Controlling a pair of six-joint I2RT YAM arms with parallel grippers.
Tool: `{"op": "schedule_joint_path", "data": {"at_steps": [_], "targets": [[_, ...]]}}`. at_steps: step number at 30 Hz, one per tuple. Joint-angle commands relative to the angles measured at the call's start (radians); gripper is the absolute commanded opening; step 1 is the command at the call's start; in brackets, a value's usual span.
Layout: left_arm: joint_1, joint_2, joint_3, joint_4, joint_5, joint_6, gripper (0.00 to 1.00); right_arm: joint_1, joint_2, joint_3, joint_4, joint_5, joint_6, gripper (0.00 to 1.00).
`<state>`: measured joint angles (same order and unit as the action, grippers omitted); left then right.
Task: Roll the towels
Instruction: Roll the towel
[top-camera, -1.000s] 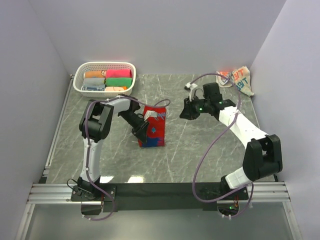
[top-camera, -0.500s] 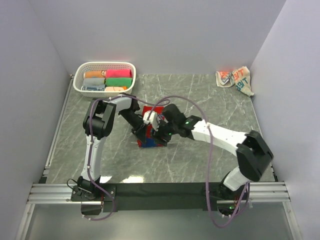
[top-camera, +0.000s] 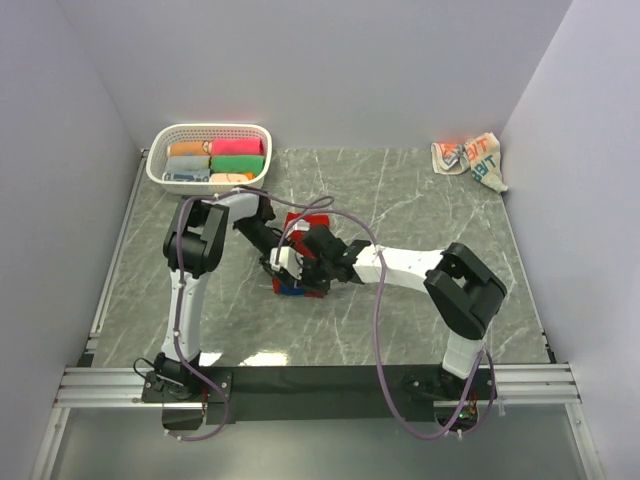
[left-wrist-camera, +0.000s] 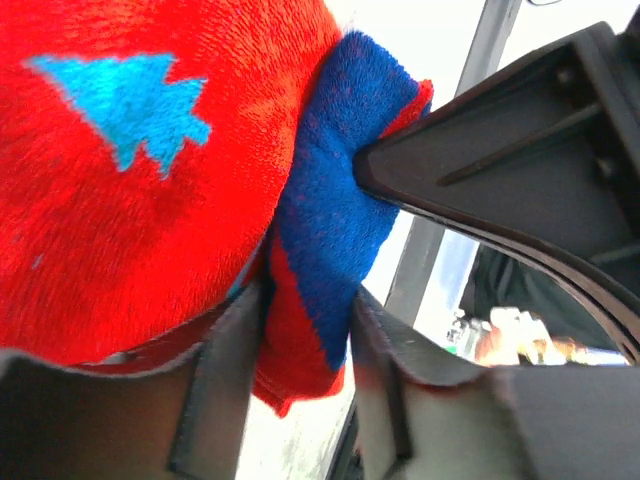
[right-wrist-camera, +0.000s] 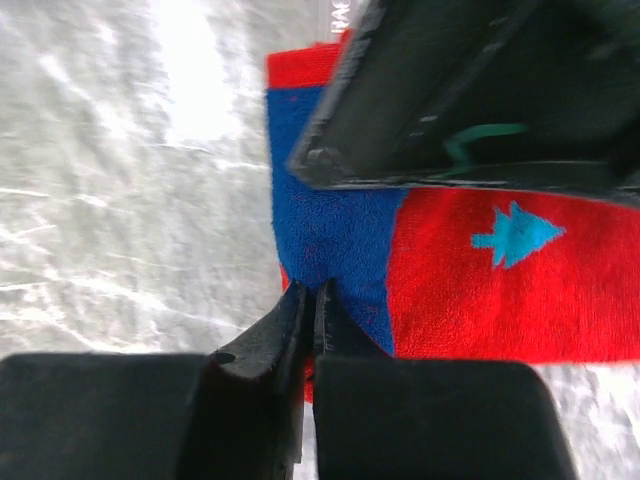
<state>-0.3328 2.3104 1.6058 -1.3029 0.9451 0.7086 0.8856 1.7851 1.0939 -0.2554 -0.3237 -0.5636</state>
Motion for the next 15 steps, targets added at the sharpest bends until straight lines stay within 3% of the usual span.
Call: {"op": "schedule_joint_path", "data": {"at_steps": [1,4,9,14,15], "targets": [[0.060,-0.071,-0.032,0.148,-0.089,0.049,0.48,-0.002,0.013,0.023,-0.103,-0.107,-0.015,0.00],[0.126,-0.155,-0.070,0.178,-0.036,0.052,0.56,-0.004,0.036,0.064,-0.172,-0.144,-0.001,0.00],[0.273,-0.332,-0.090,0.235,0.035,0.036,0.60,-0.039,0.091,0.135,-0.290,-0.259,0.047,0.00],[0.354,-0.580,-0.257,0.459,-0.021,0.011,0.57,-0.098,0.196,0.245,-0.383,-0.403,0.114,0.00],[0.354,-0.676,-0.346,0.491,-0.035,0.012,0.57,-0.106,0.215,0.277,-0.409,-0.420,0.129,0.00]]}}
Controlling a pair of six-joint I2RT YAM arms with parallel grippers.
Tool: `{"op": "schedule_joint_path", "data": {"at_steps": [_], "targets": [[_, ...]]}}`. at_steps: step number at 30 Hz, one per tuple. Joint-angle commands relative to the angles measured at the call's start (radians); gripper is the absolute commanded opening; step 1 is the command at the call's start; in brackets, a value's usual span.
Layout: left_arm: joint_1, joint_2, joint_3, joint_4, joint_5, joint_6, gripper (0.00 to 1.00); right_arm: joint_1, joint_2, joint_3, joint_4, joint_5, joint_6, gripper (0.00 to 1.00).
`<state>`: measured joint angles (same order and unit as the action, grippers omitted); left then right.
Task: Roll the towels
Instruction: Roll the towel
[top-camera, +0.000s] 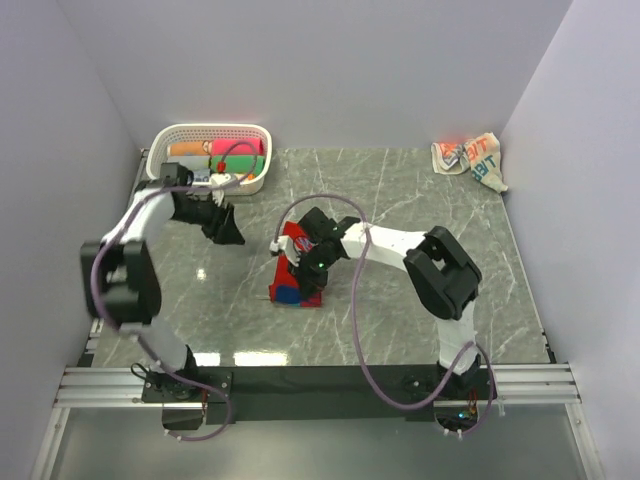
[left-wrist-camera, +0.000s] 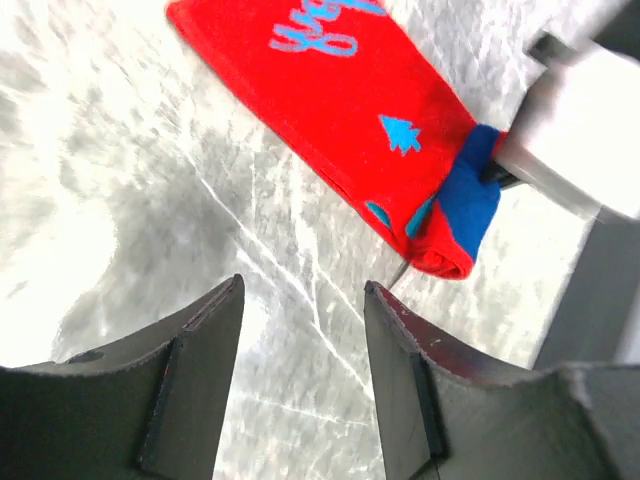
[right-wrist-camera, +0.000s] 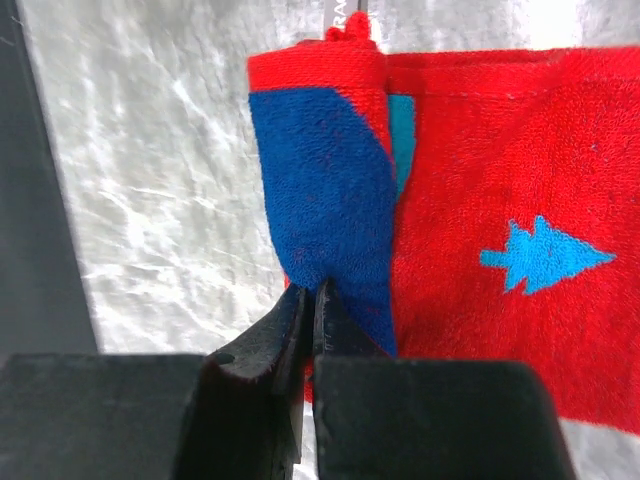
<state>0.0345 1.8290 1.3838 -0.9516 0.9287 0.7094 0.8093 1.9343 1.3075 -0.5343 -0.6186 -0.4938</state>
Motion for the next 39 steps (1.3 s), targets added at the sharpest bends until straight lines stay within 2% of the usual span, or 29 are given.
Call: {"op": "schedule_joint_path", "data": {"at_steps": [1,4,7,9,12,14,20,25,31,34,35,39], "targets": [[-0.013,-0.244,-0.176,0.228,-0.042,0.006,0.57,-0.038,0.083,0.081,-0.142,-0.142,0.063,0.00],[-0.030,-0.437,-0.386,0.333,-0.077,0.022,0.60,-0.067,0.155,0.147,-0.194,-0.204,0.081,0.00],[-0.143,-0.621,-0.576,0.454,-0.186,0.044,0.64,-0.097,0.232,0.217,-0.262,-0.265,0.093,0.00],[-0.278,-0.738,-0.693,0.551,-0.296,0.059,0.67,-0.122,0.270,0.236,-0.270,-0.294,0.113,0.00],[-0.436,-0.798,-0.784,0.646,-0.404,0.088,0.70,-0.147,0.293,0.243,-0.259,-0.328,0.129,0.00],[-0.517,-0.783,-0.796,0.671,-0.435,0.101,0.69,-0.154,0.313,0.254,-0.266,-0.332,0.126,0.00],[-0.657,-0.682,-0.809,0.838,-0.527,0.104,0.67,-0.174,0.338,0.254,-0.259,-0.337,0.113,0.00],[-0.685,-0.571,-0.779,0.837,-0.522,0.139,0.63,-0.182,0.345,0.246,-0.256,-0.331,0.109,0.00],[-0.683,-0.458,-0.735,0.732,-0.482,0.183,0.57,-0.190,0.328,0.220,-0.207,-0.317,0.149,0.00],[-0.685,-0.349,-0.683,0.659,-0.485,0.156,0.50,-0.190,0.322,0.226,-0.204,-0.306,0.158,0.00],[-0.685,-0.326,-0.669,0.639,-0.479,0.138,0.42,-0.190,0.313,0.228,-0.199,-0.285,0.164,0.01],[-0.685,-0.260,-0.603,0.538,-0.452,0.131,0.24,-0.205,0.230,0.173,-0.129,-0.205,0.231,0.14]]}}
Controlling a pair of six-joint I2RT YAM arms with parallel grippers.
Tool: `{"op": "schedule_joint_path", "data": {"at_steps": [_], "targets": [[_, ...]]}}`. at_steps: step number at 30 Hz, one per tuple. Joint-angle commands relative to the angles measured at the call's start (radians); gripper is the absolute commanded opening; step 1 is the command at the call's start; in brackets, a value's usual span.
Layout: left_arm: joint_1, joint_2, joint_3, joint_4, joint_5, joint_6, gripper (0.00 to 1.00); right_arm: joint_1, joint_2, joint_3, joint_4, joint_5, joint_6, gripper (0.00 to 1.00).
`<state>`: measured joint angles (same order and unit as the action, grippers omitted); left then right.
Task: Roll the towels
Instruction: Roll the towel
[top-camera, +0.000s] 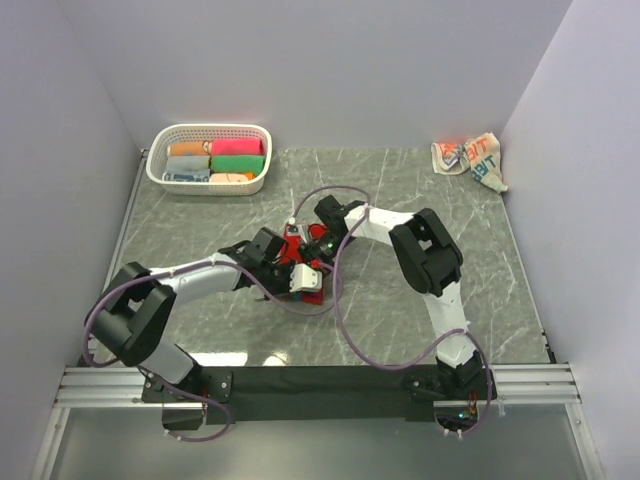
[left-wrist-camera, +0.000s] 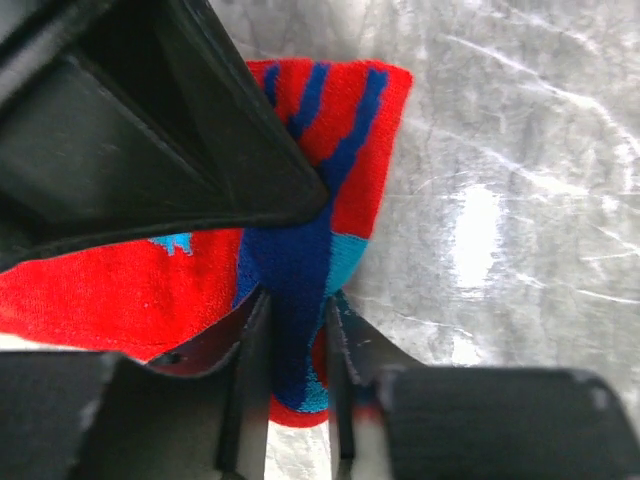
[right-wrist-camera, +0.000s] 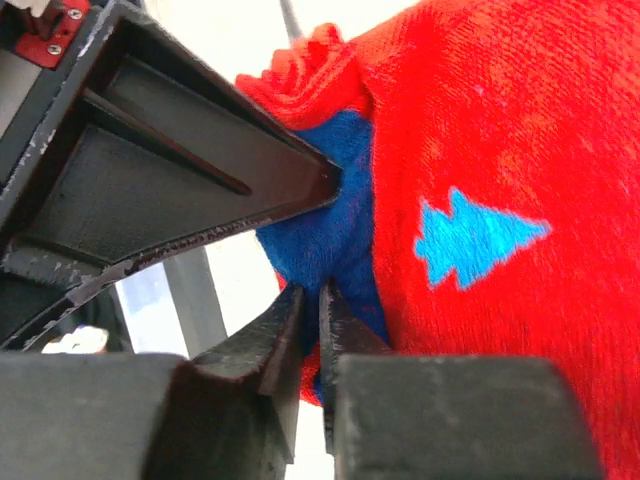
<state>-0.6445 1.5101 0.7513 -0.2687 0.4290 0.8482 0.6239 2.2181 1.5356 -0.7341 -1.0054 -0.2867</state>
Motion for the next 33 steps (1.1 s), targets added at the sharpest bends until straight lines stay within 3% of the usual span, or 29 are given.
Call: {"op": "schedule_joint_path", "data": {"at_steps": [1,3,10,14,17,18,24,26,27,33], "targets": [[-0.006,0.074,0.048,-0.214,0.048,-0.002,0.23,-0.047,-0.082,-0.074,0.093,0.195,0.044,0.18],[-0.003,0.122,0.100,-0.297,0.051,0.005,0.18,-0.087,-0.190,-0.124,0.168,0.217,0.119,0.32],[0.045,0.245,0.235,-0.541,0.154,-0.003,0.08,-0.300,-0.535,-0.215,0.263,0.321,0.199,0.49],[0.112,0.357,0.351,-0.659,0.233,-0.031,0.09,-0.357,-0.693,-0.270,0.211,0.346,0.129,0.49],[0.166,0.481,0.474,-0.777,0.280,-0.032,0.11,-0.363,-0.744,-0.263,0.083,0.254,0.026,0.36],[0.178,0.546,0.541,-0.846,0.309,-0.028,0.11,-0.363,-0.764,-0.261,0.053,0.236,0.015,0.36],[0.236,0.749,0.735,-0.980,0.312,0.000,0.13,-0.277,-0.850,-0.334,0.050,0.298,-0.048,0.37],[0.246,0.785,0.775,-1.004,0.304,-0.014,0.14,-0.208,-0.857,-0.351,0.074,0.329,-0.036,0.42],[0.249,0.809,0.783,-1.009,0.306,-0.017,0.14,-0.176,-0.859,-0.364,0.100,0.356,-0.028,0.50],[0.258,0.848,0.804,-0.992,0.292,-0.069,0.15,0.097,-0.815,-0.402,0.241,0.569,-0.040,0.52]]}}
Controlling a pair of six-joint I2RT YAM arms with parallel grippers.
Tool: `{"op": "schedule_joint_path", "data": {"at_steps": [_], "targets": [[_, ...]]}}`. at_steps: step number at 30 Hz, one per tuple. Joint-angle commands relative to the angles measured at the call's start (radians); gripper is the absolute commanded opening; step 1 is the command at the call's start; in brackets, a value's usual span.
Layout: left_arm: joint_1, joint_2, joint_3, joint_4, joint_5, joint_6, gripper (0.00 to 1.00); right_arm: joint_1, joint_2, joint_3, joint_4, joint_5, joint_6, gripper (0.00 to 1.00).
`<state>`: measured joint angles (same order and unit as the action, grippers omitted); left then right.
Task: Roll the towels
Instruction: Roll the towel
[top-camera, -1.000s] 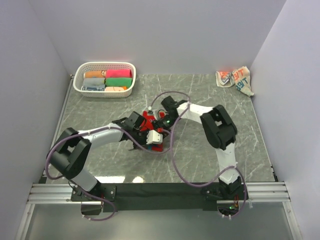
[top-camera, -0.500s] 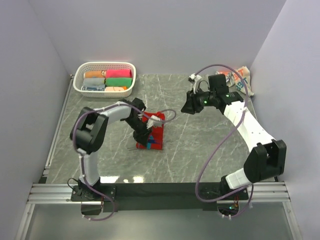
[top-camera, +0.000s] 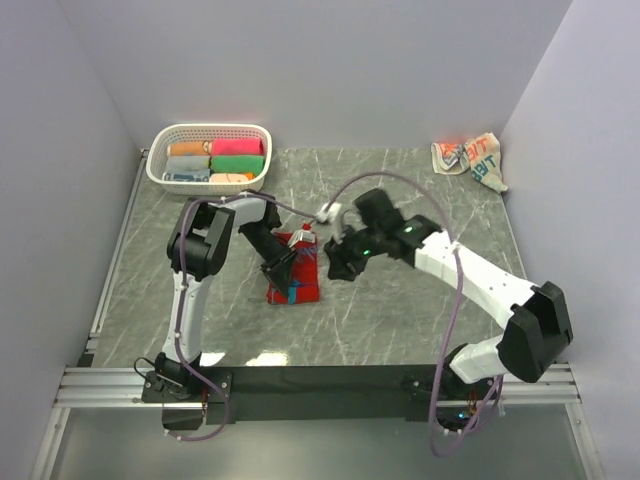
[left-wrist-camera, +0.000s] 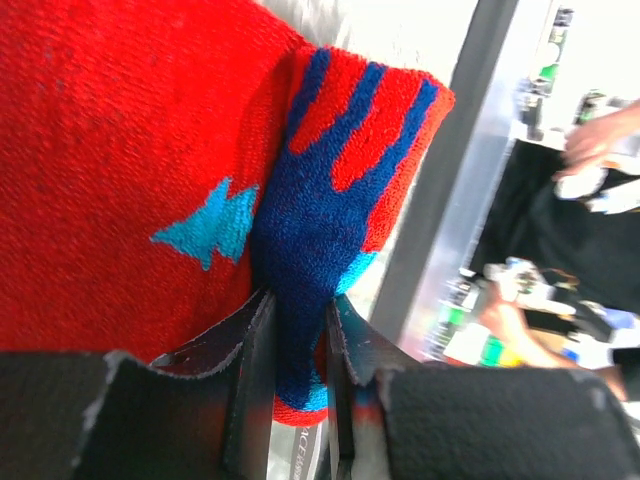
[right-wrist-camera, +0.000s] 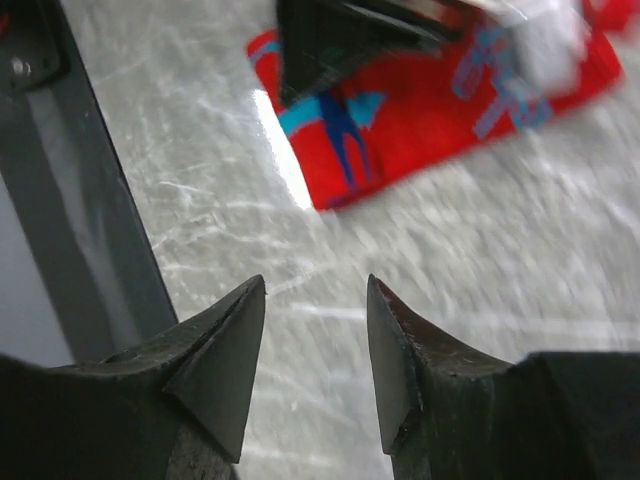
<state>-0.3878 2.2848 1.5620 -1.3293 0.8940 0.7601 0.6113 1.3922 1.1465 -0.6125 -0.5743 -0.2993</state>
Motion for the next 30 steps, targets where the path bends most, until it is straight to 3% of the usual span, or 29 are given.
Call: {"op": "schedule_joint_path", "data": {"at_steps": [1,4,9,18,21,22,25,28,30], "targets": [[0.001,0.082,0.000,0.065,-0.173,0.015,0.15,0.146,0.030,-0.013,0.140,0.212,-0.037,0.52],[0.007,0.111,0.024,0.048,-0.158,0.016,0.16,0.244,0.129,-0.004,0.206,0.324,-0.076,0.52],[0.020,0.120,0.036,0.044,-0.144,0.021,0.20,0.340,0.286,0.041,0.283,0.355,-0.109,0.55],[0.033,0.128,0.061,0.039,-0.136,0.019,0.27,0.387,0.401,0.005,0.355,0.338,-0.153,0.52],[0.043,0.119,0.067,0.041,-0.130,0.019,0.29,0.386,0.441,0.002,0.346,0.340,-0.169,0.37],[0.049,0.117,0.072,0.036,-0.122,0.024,0.29,0.384,0.449,-0.004,0.347,0.338,-0.175,0.24],[0.075,0.099,0.076,0.035,-0.103,0.027,0.32,0.380,0.461,-0.022,0.329,0.300,-0.185,0.03],[0.119,0.053,0.069,0.051,-0.066,0.033,0.38,0.346,0.469,-0.010,0.272,0.208,-0.185,0.00],[0.168,-0.011,0.047,0.077,-0.030,0.031,0.48,0.318,0.470,0.007,0.221,0.141,-0.178,0.00]]}}
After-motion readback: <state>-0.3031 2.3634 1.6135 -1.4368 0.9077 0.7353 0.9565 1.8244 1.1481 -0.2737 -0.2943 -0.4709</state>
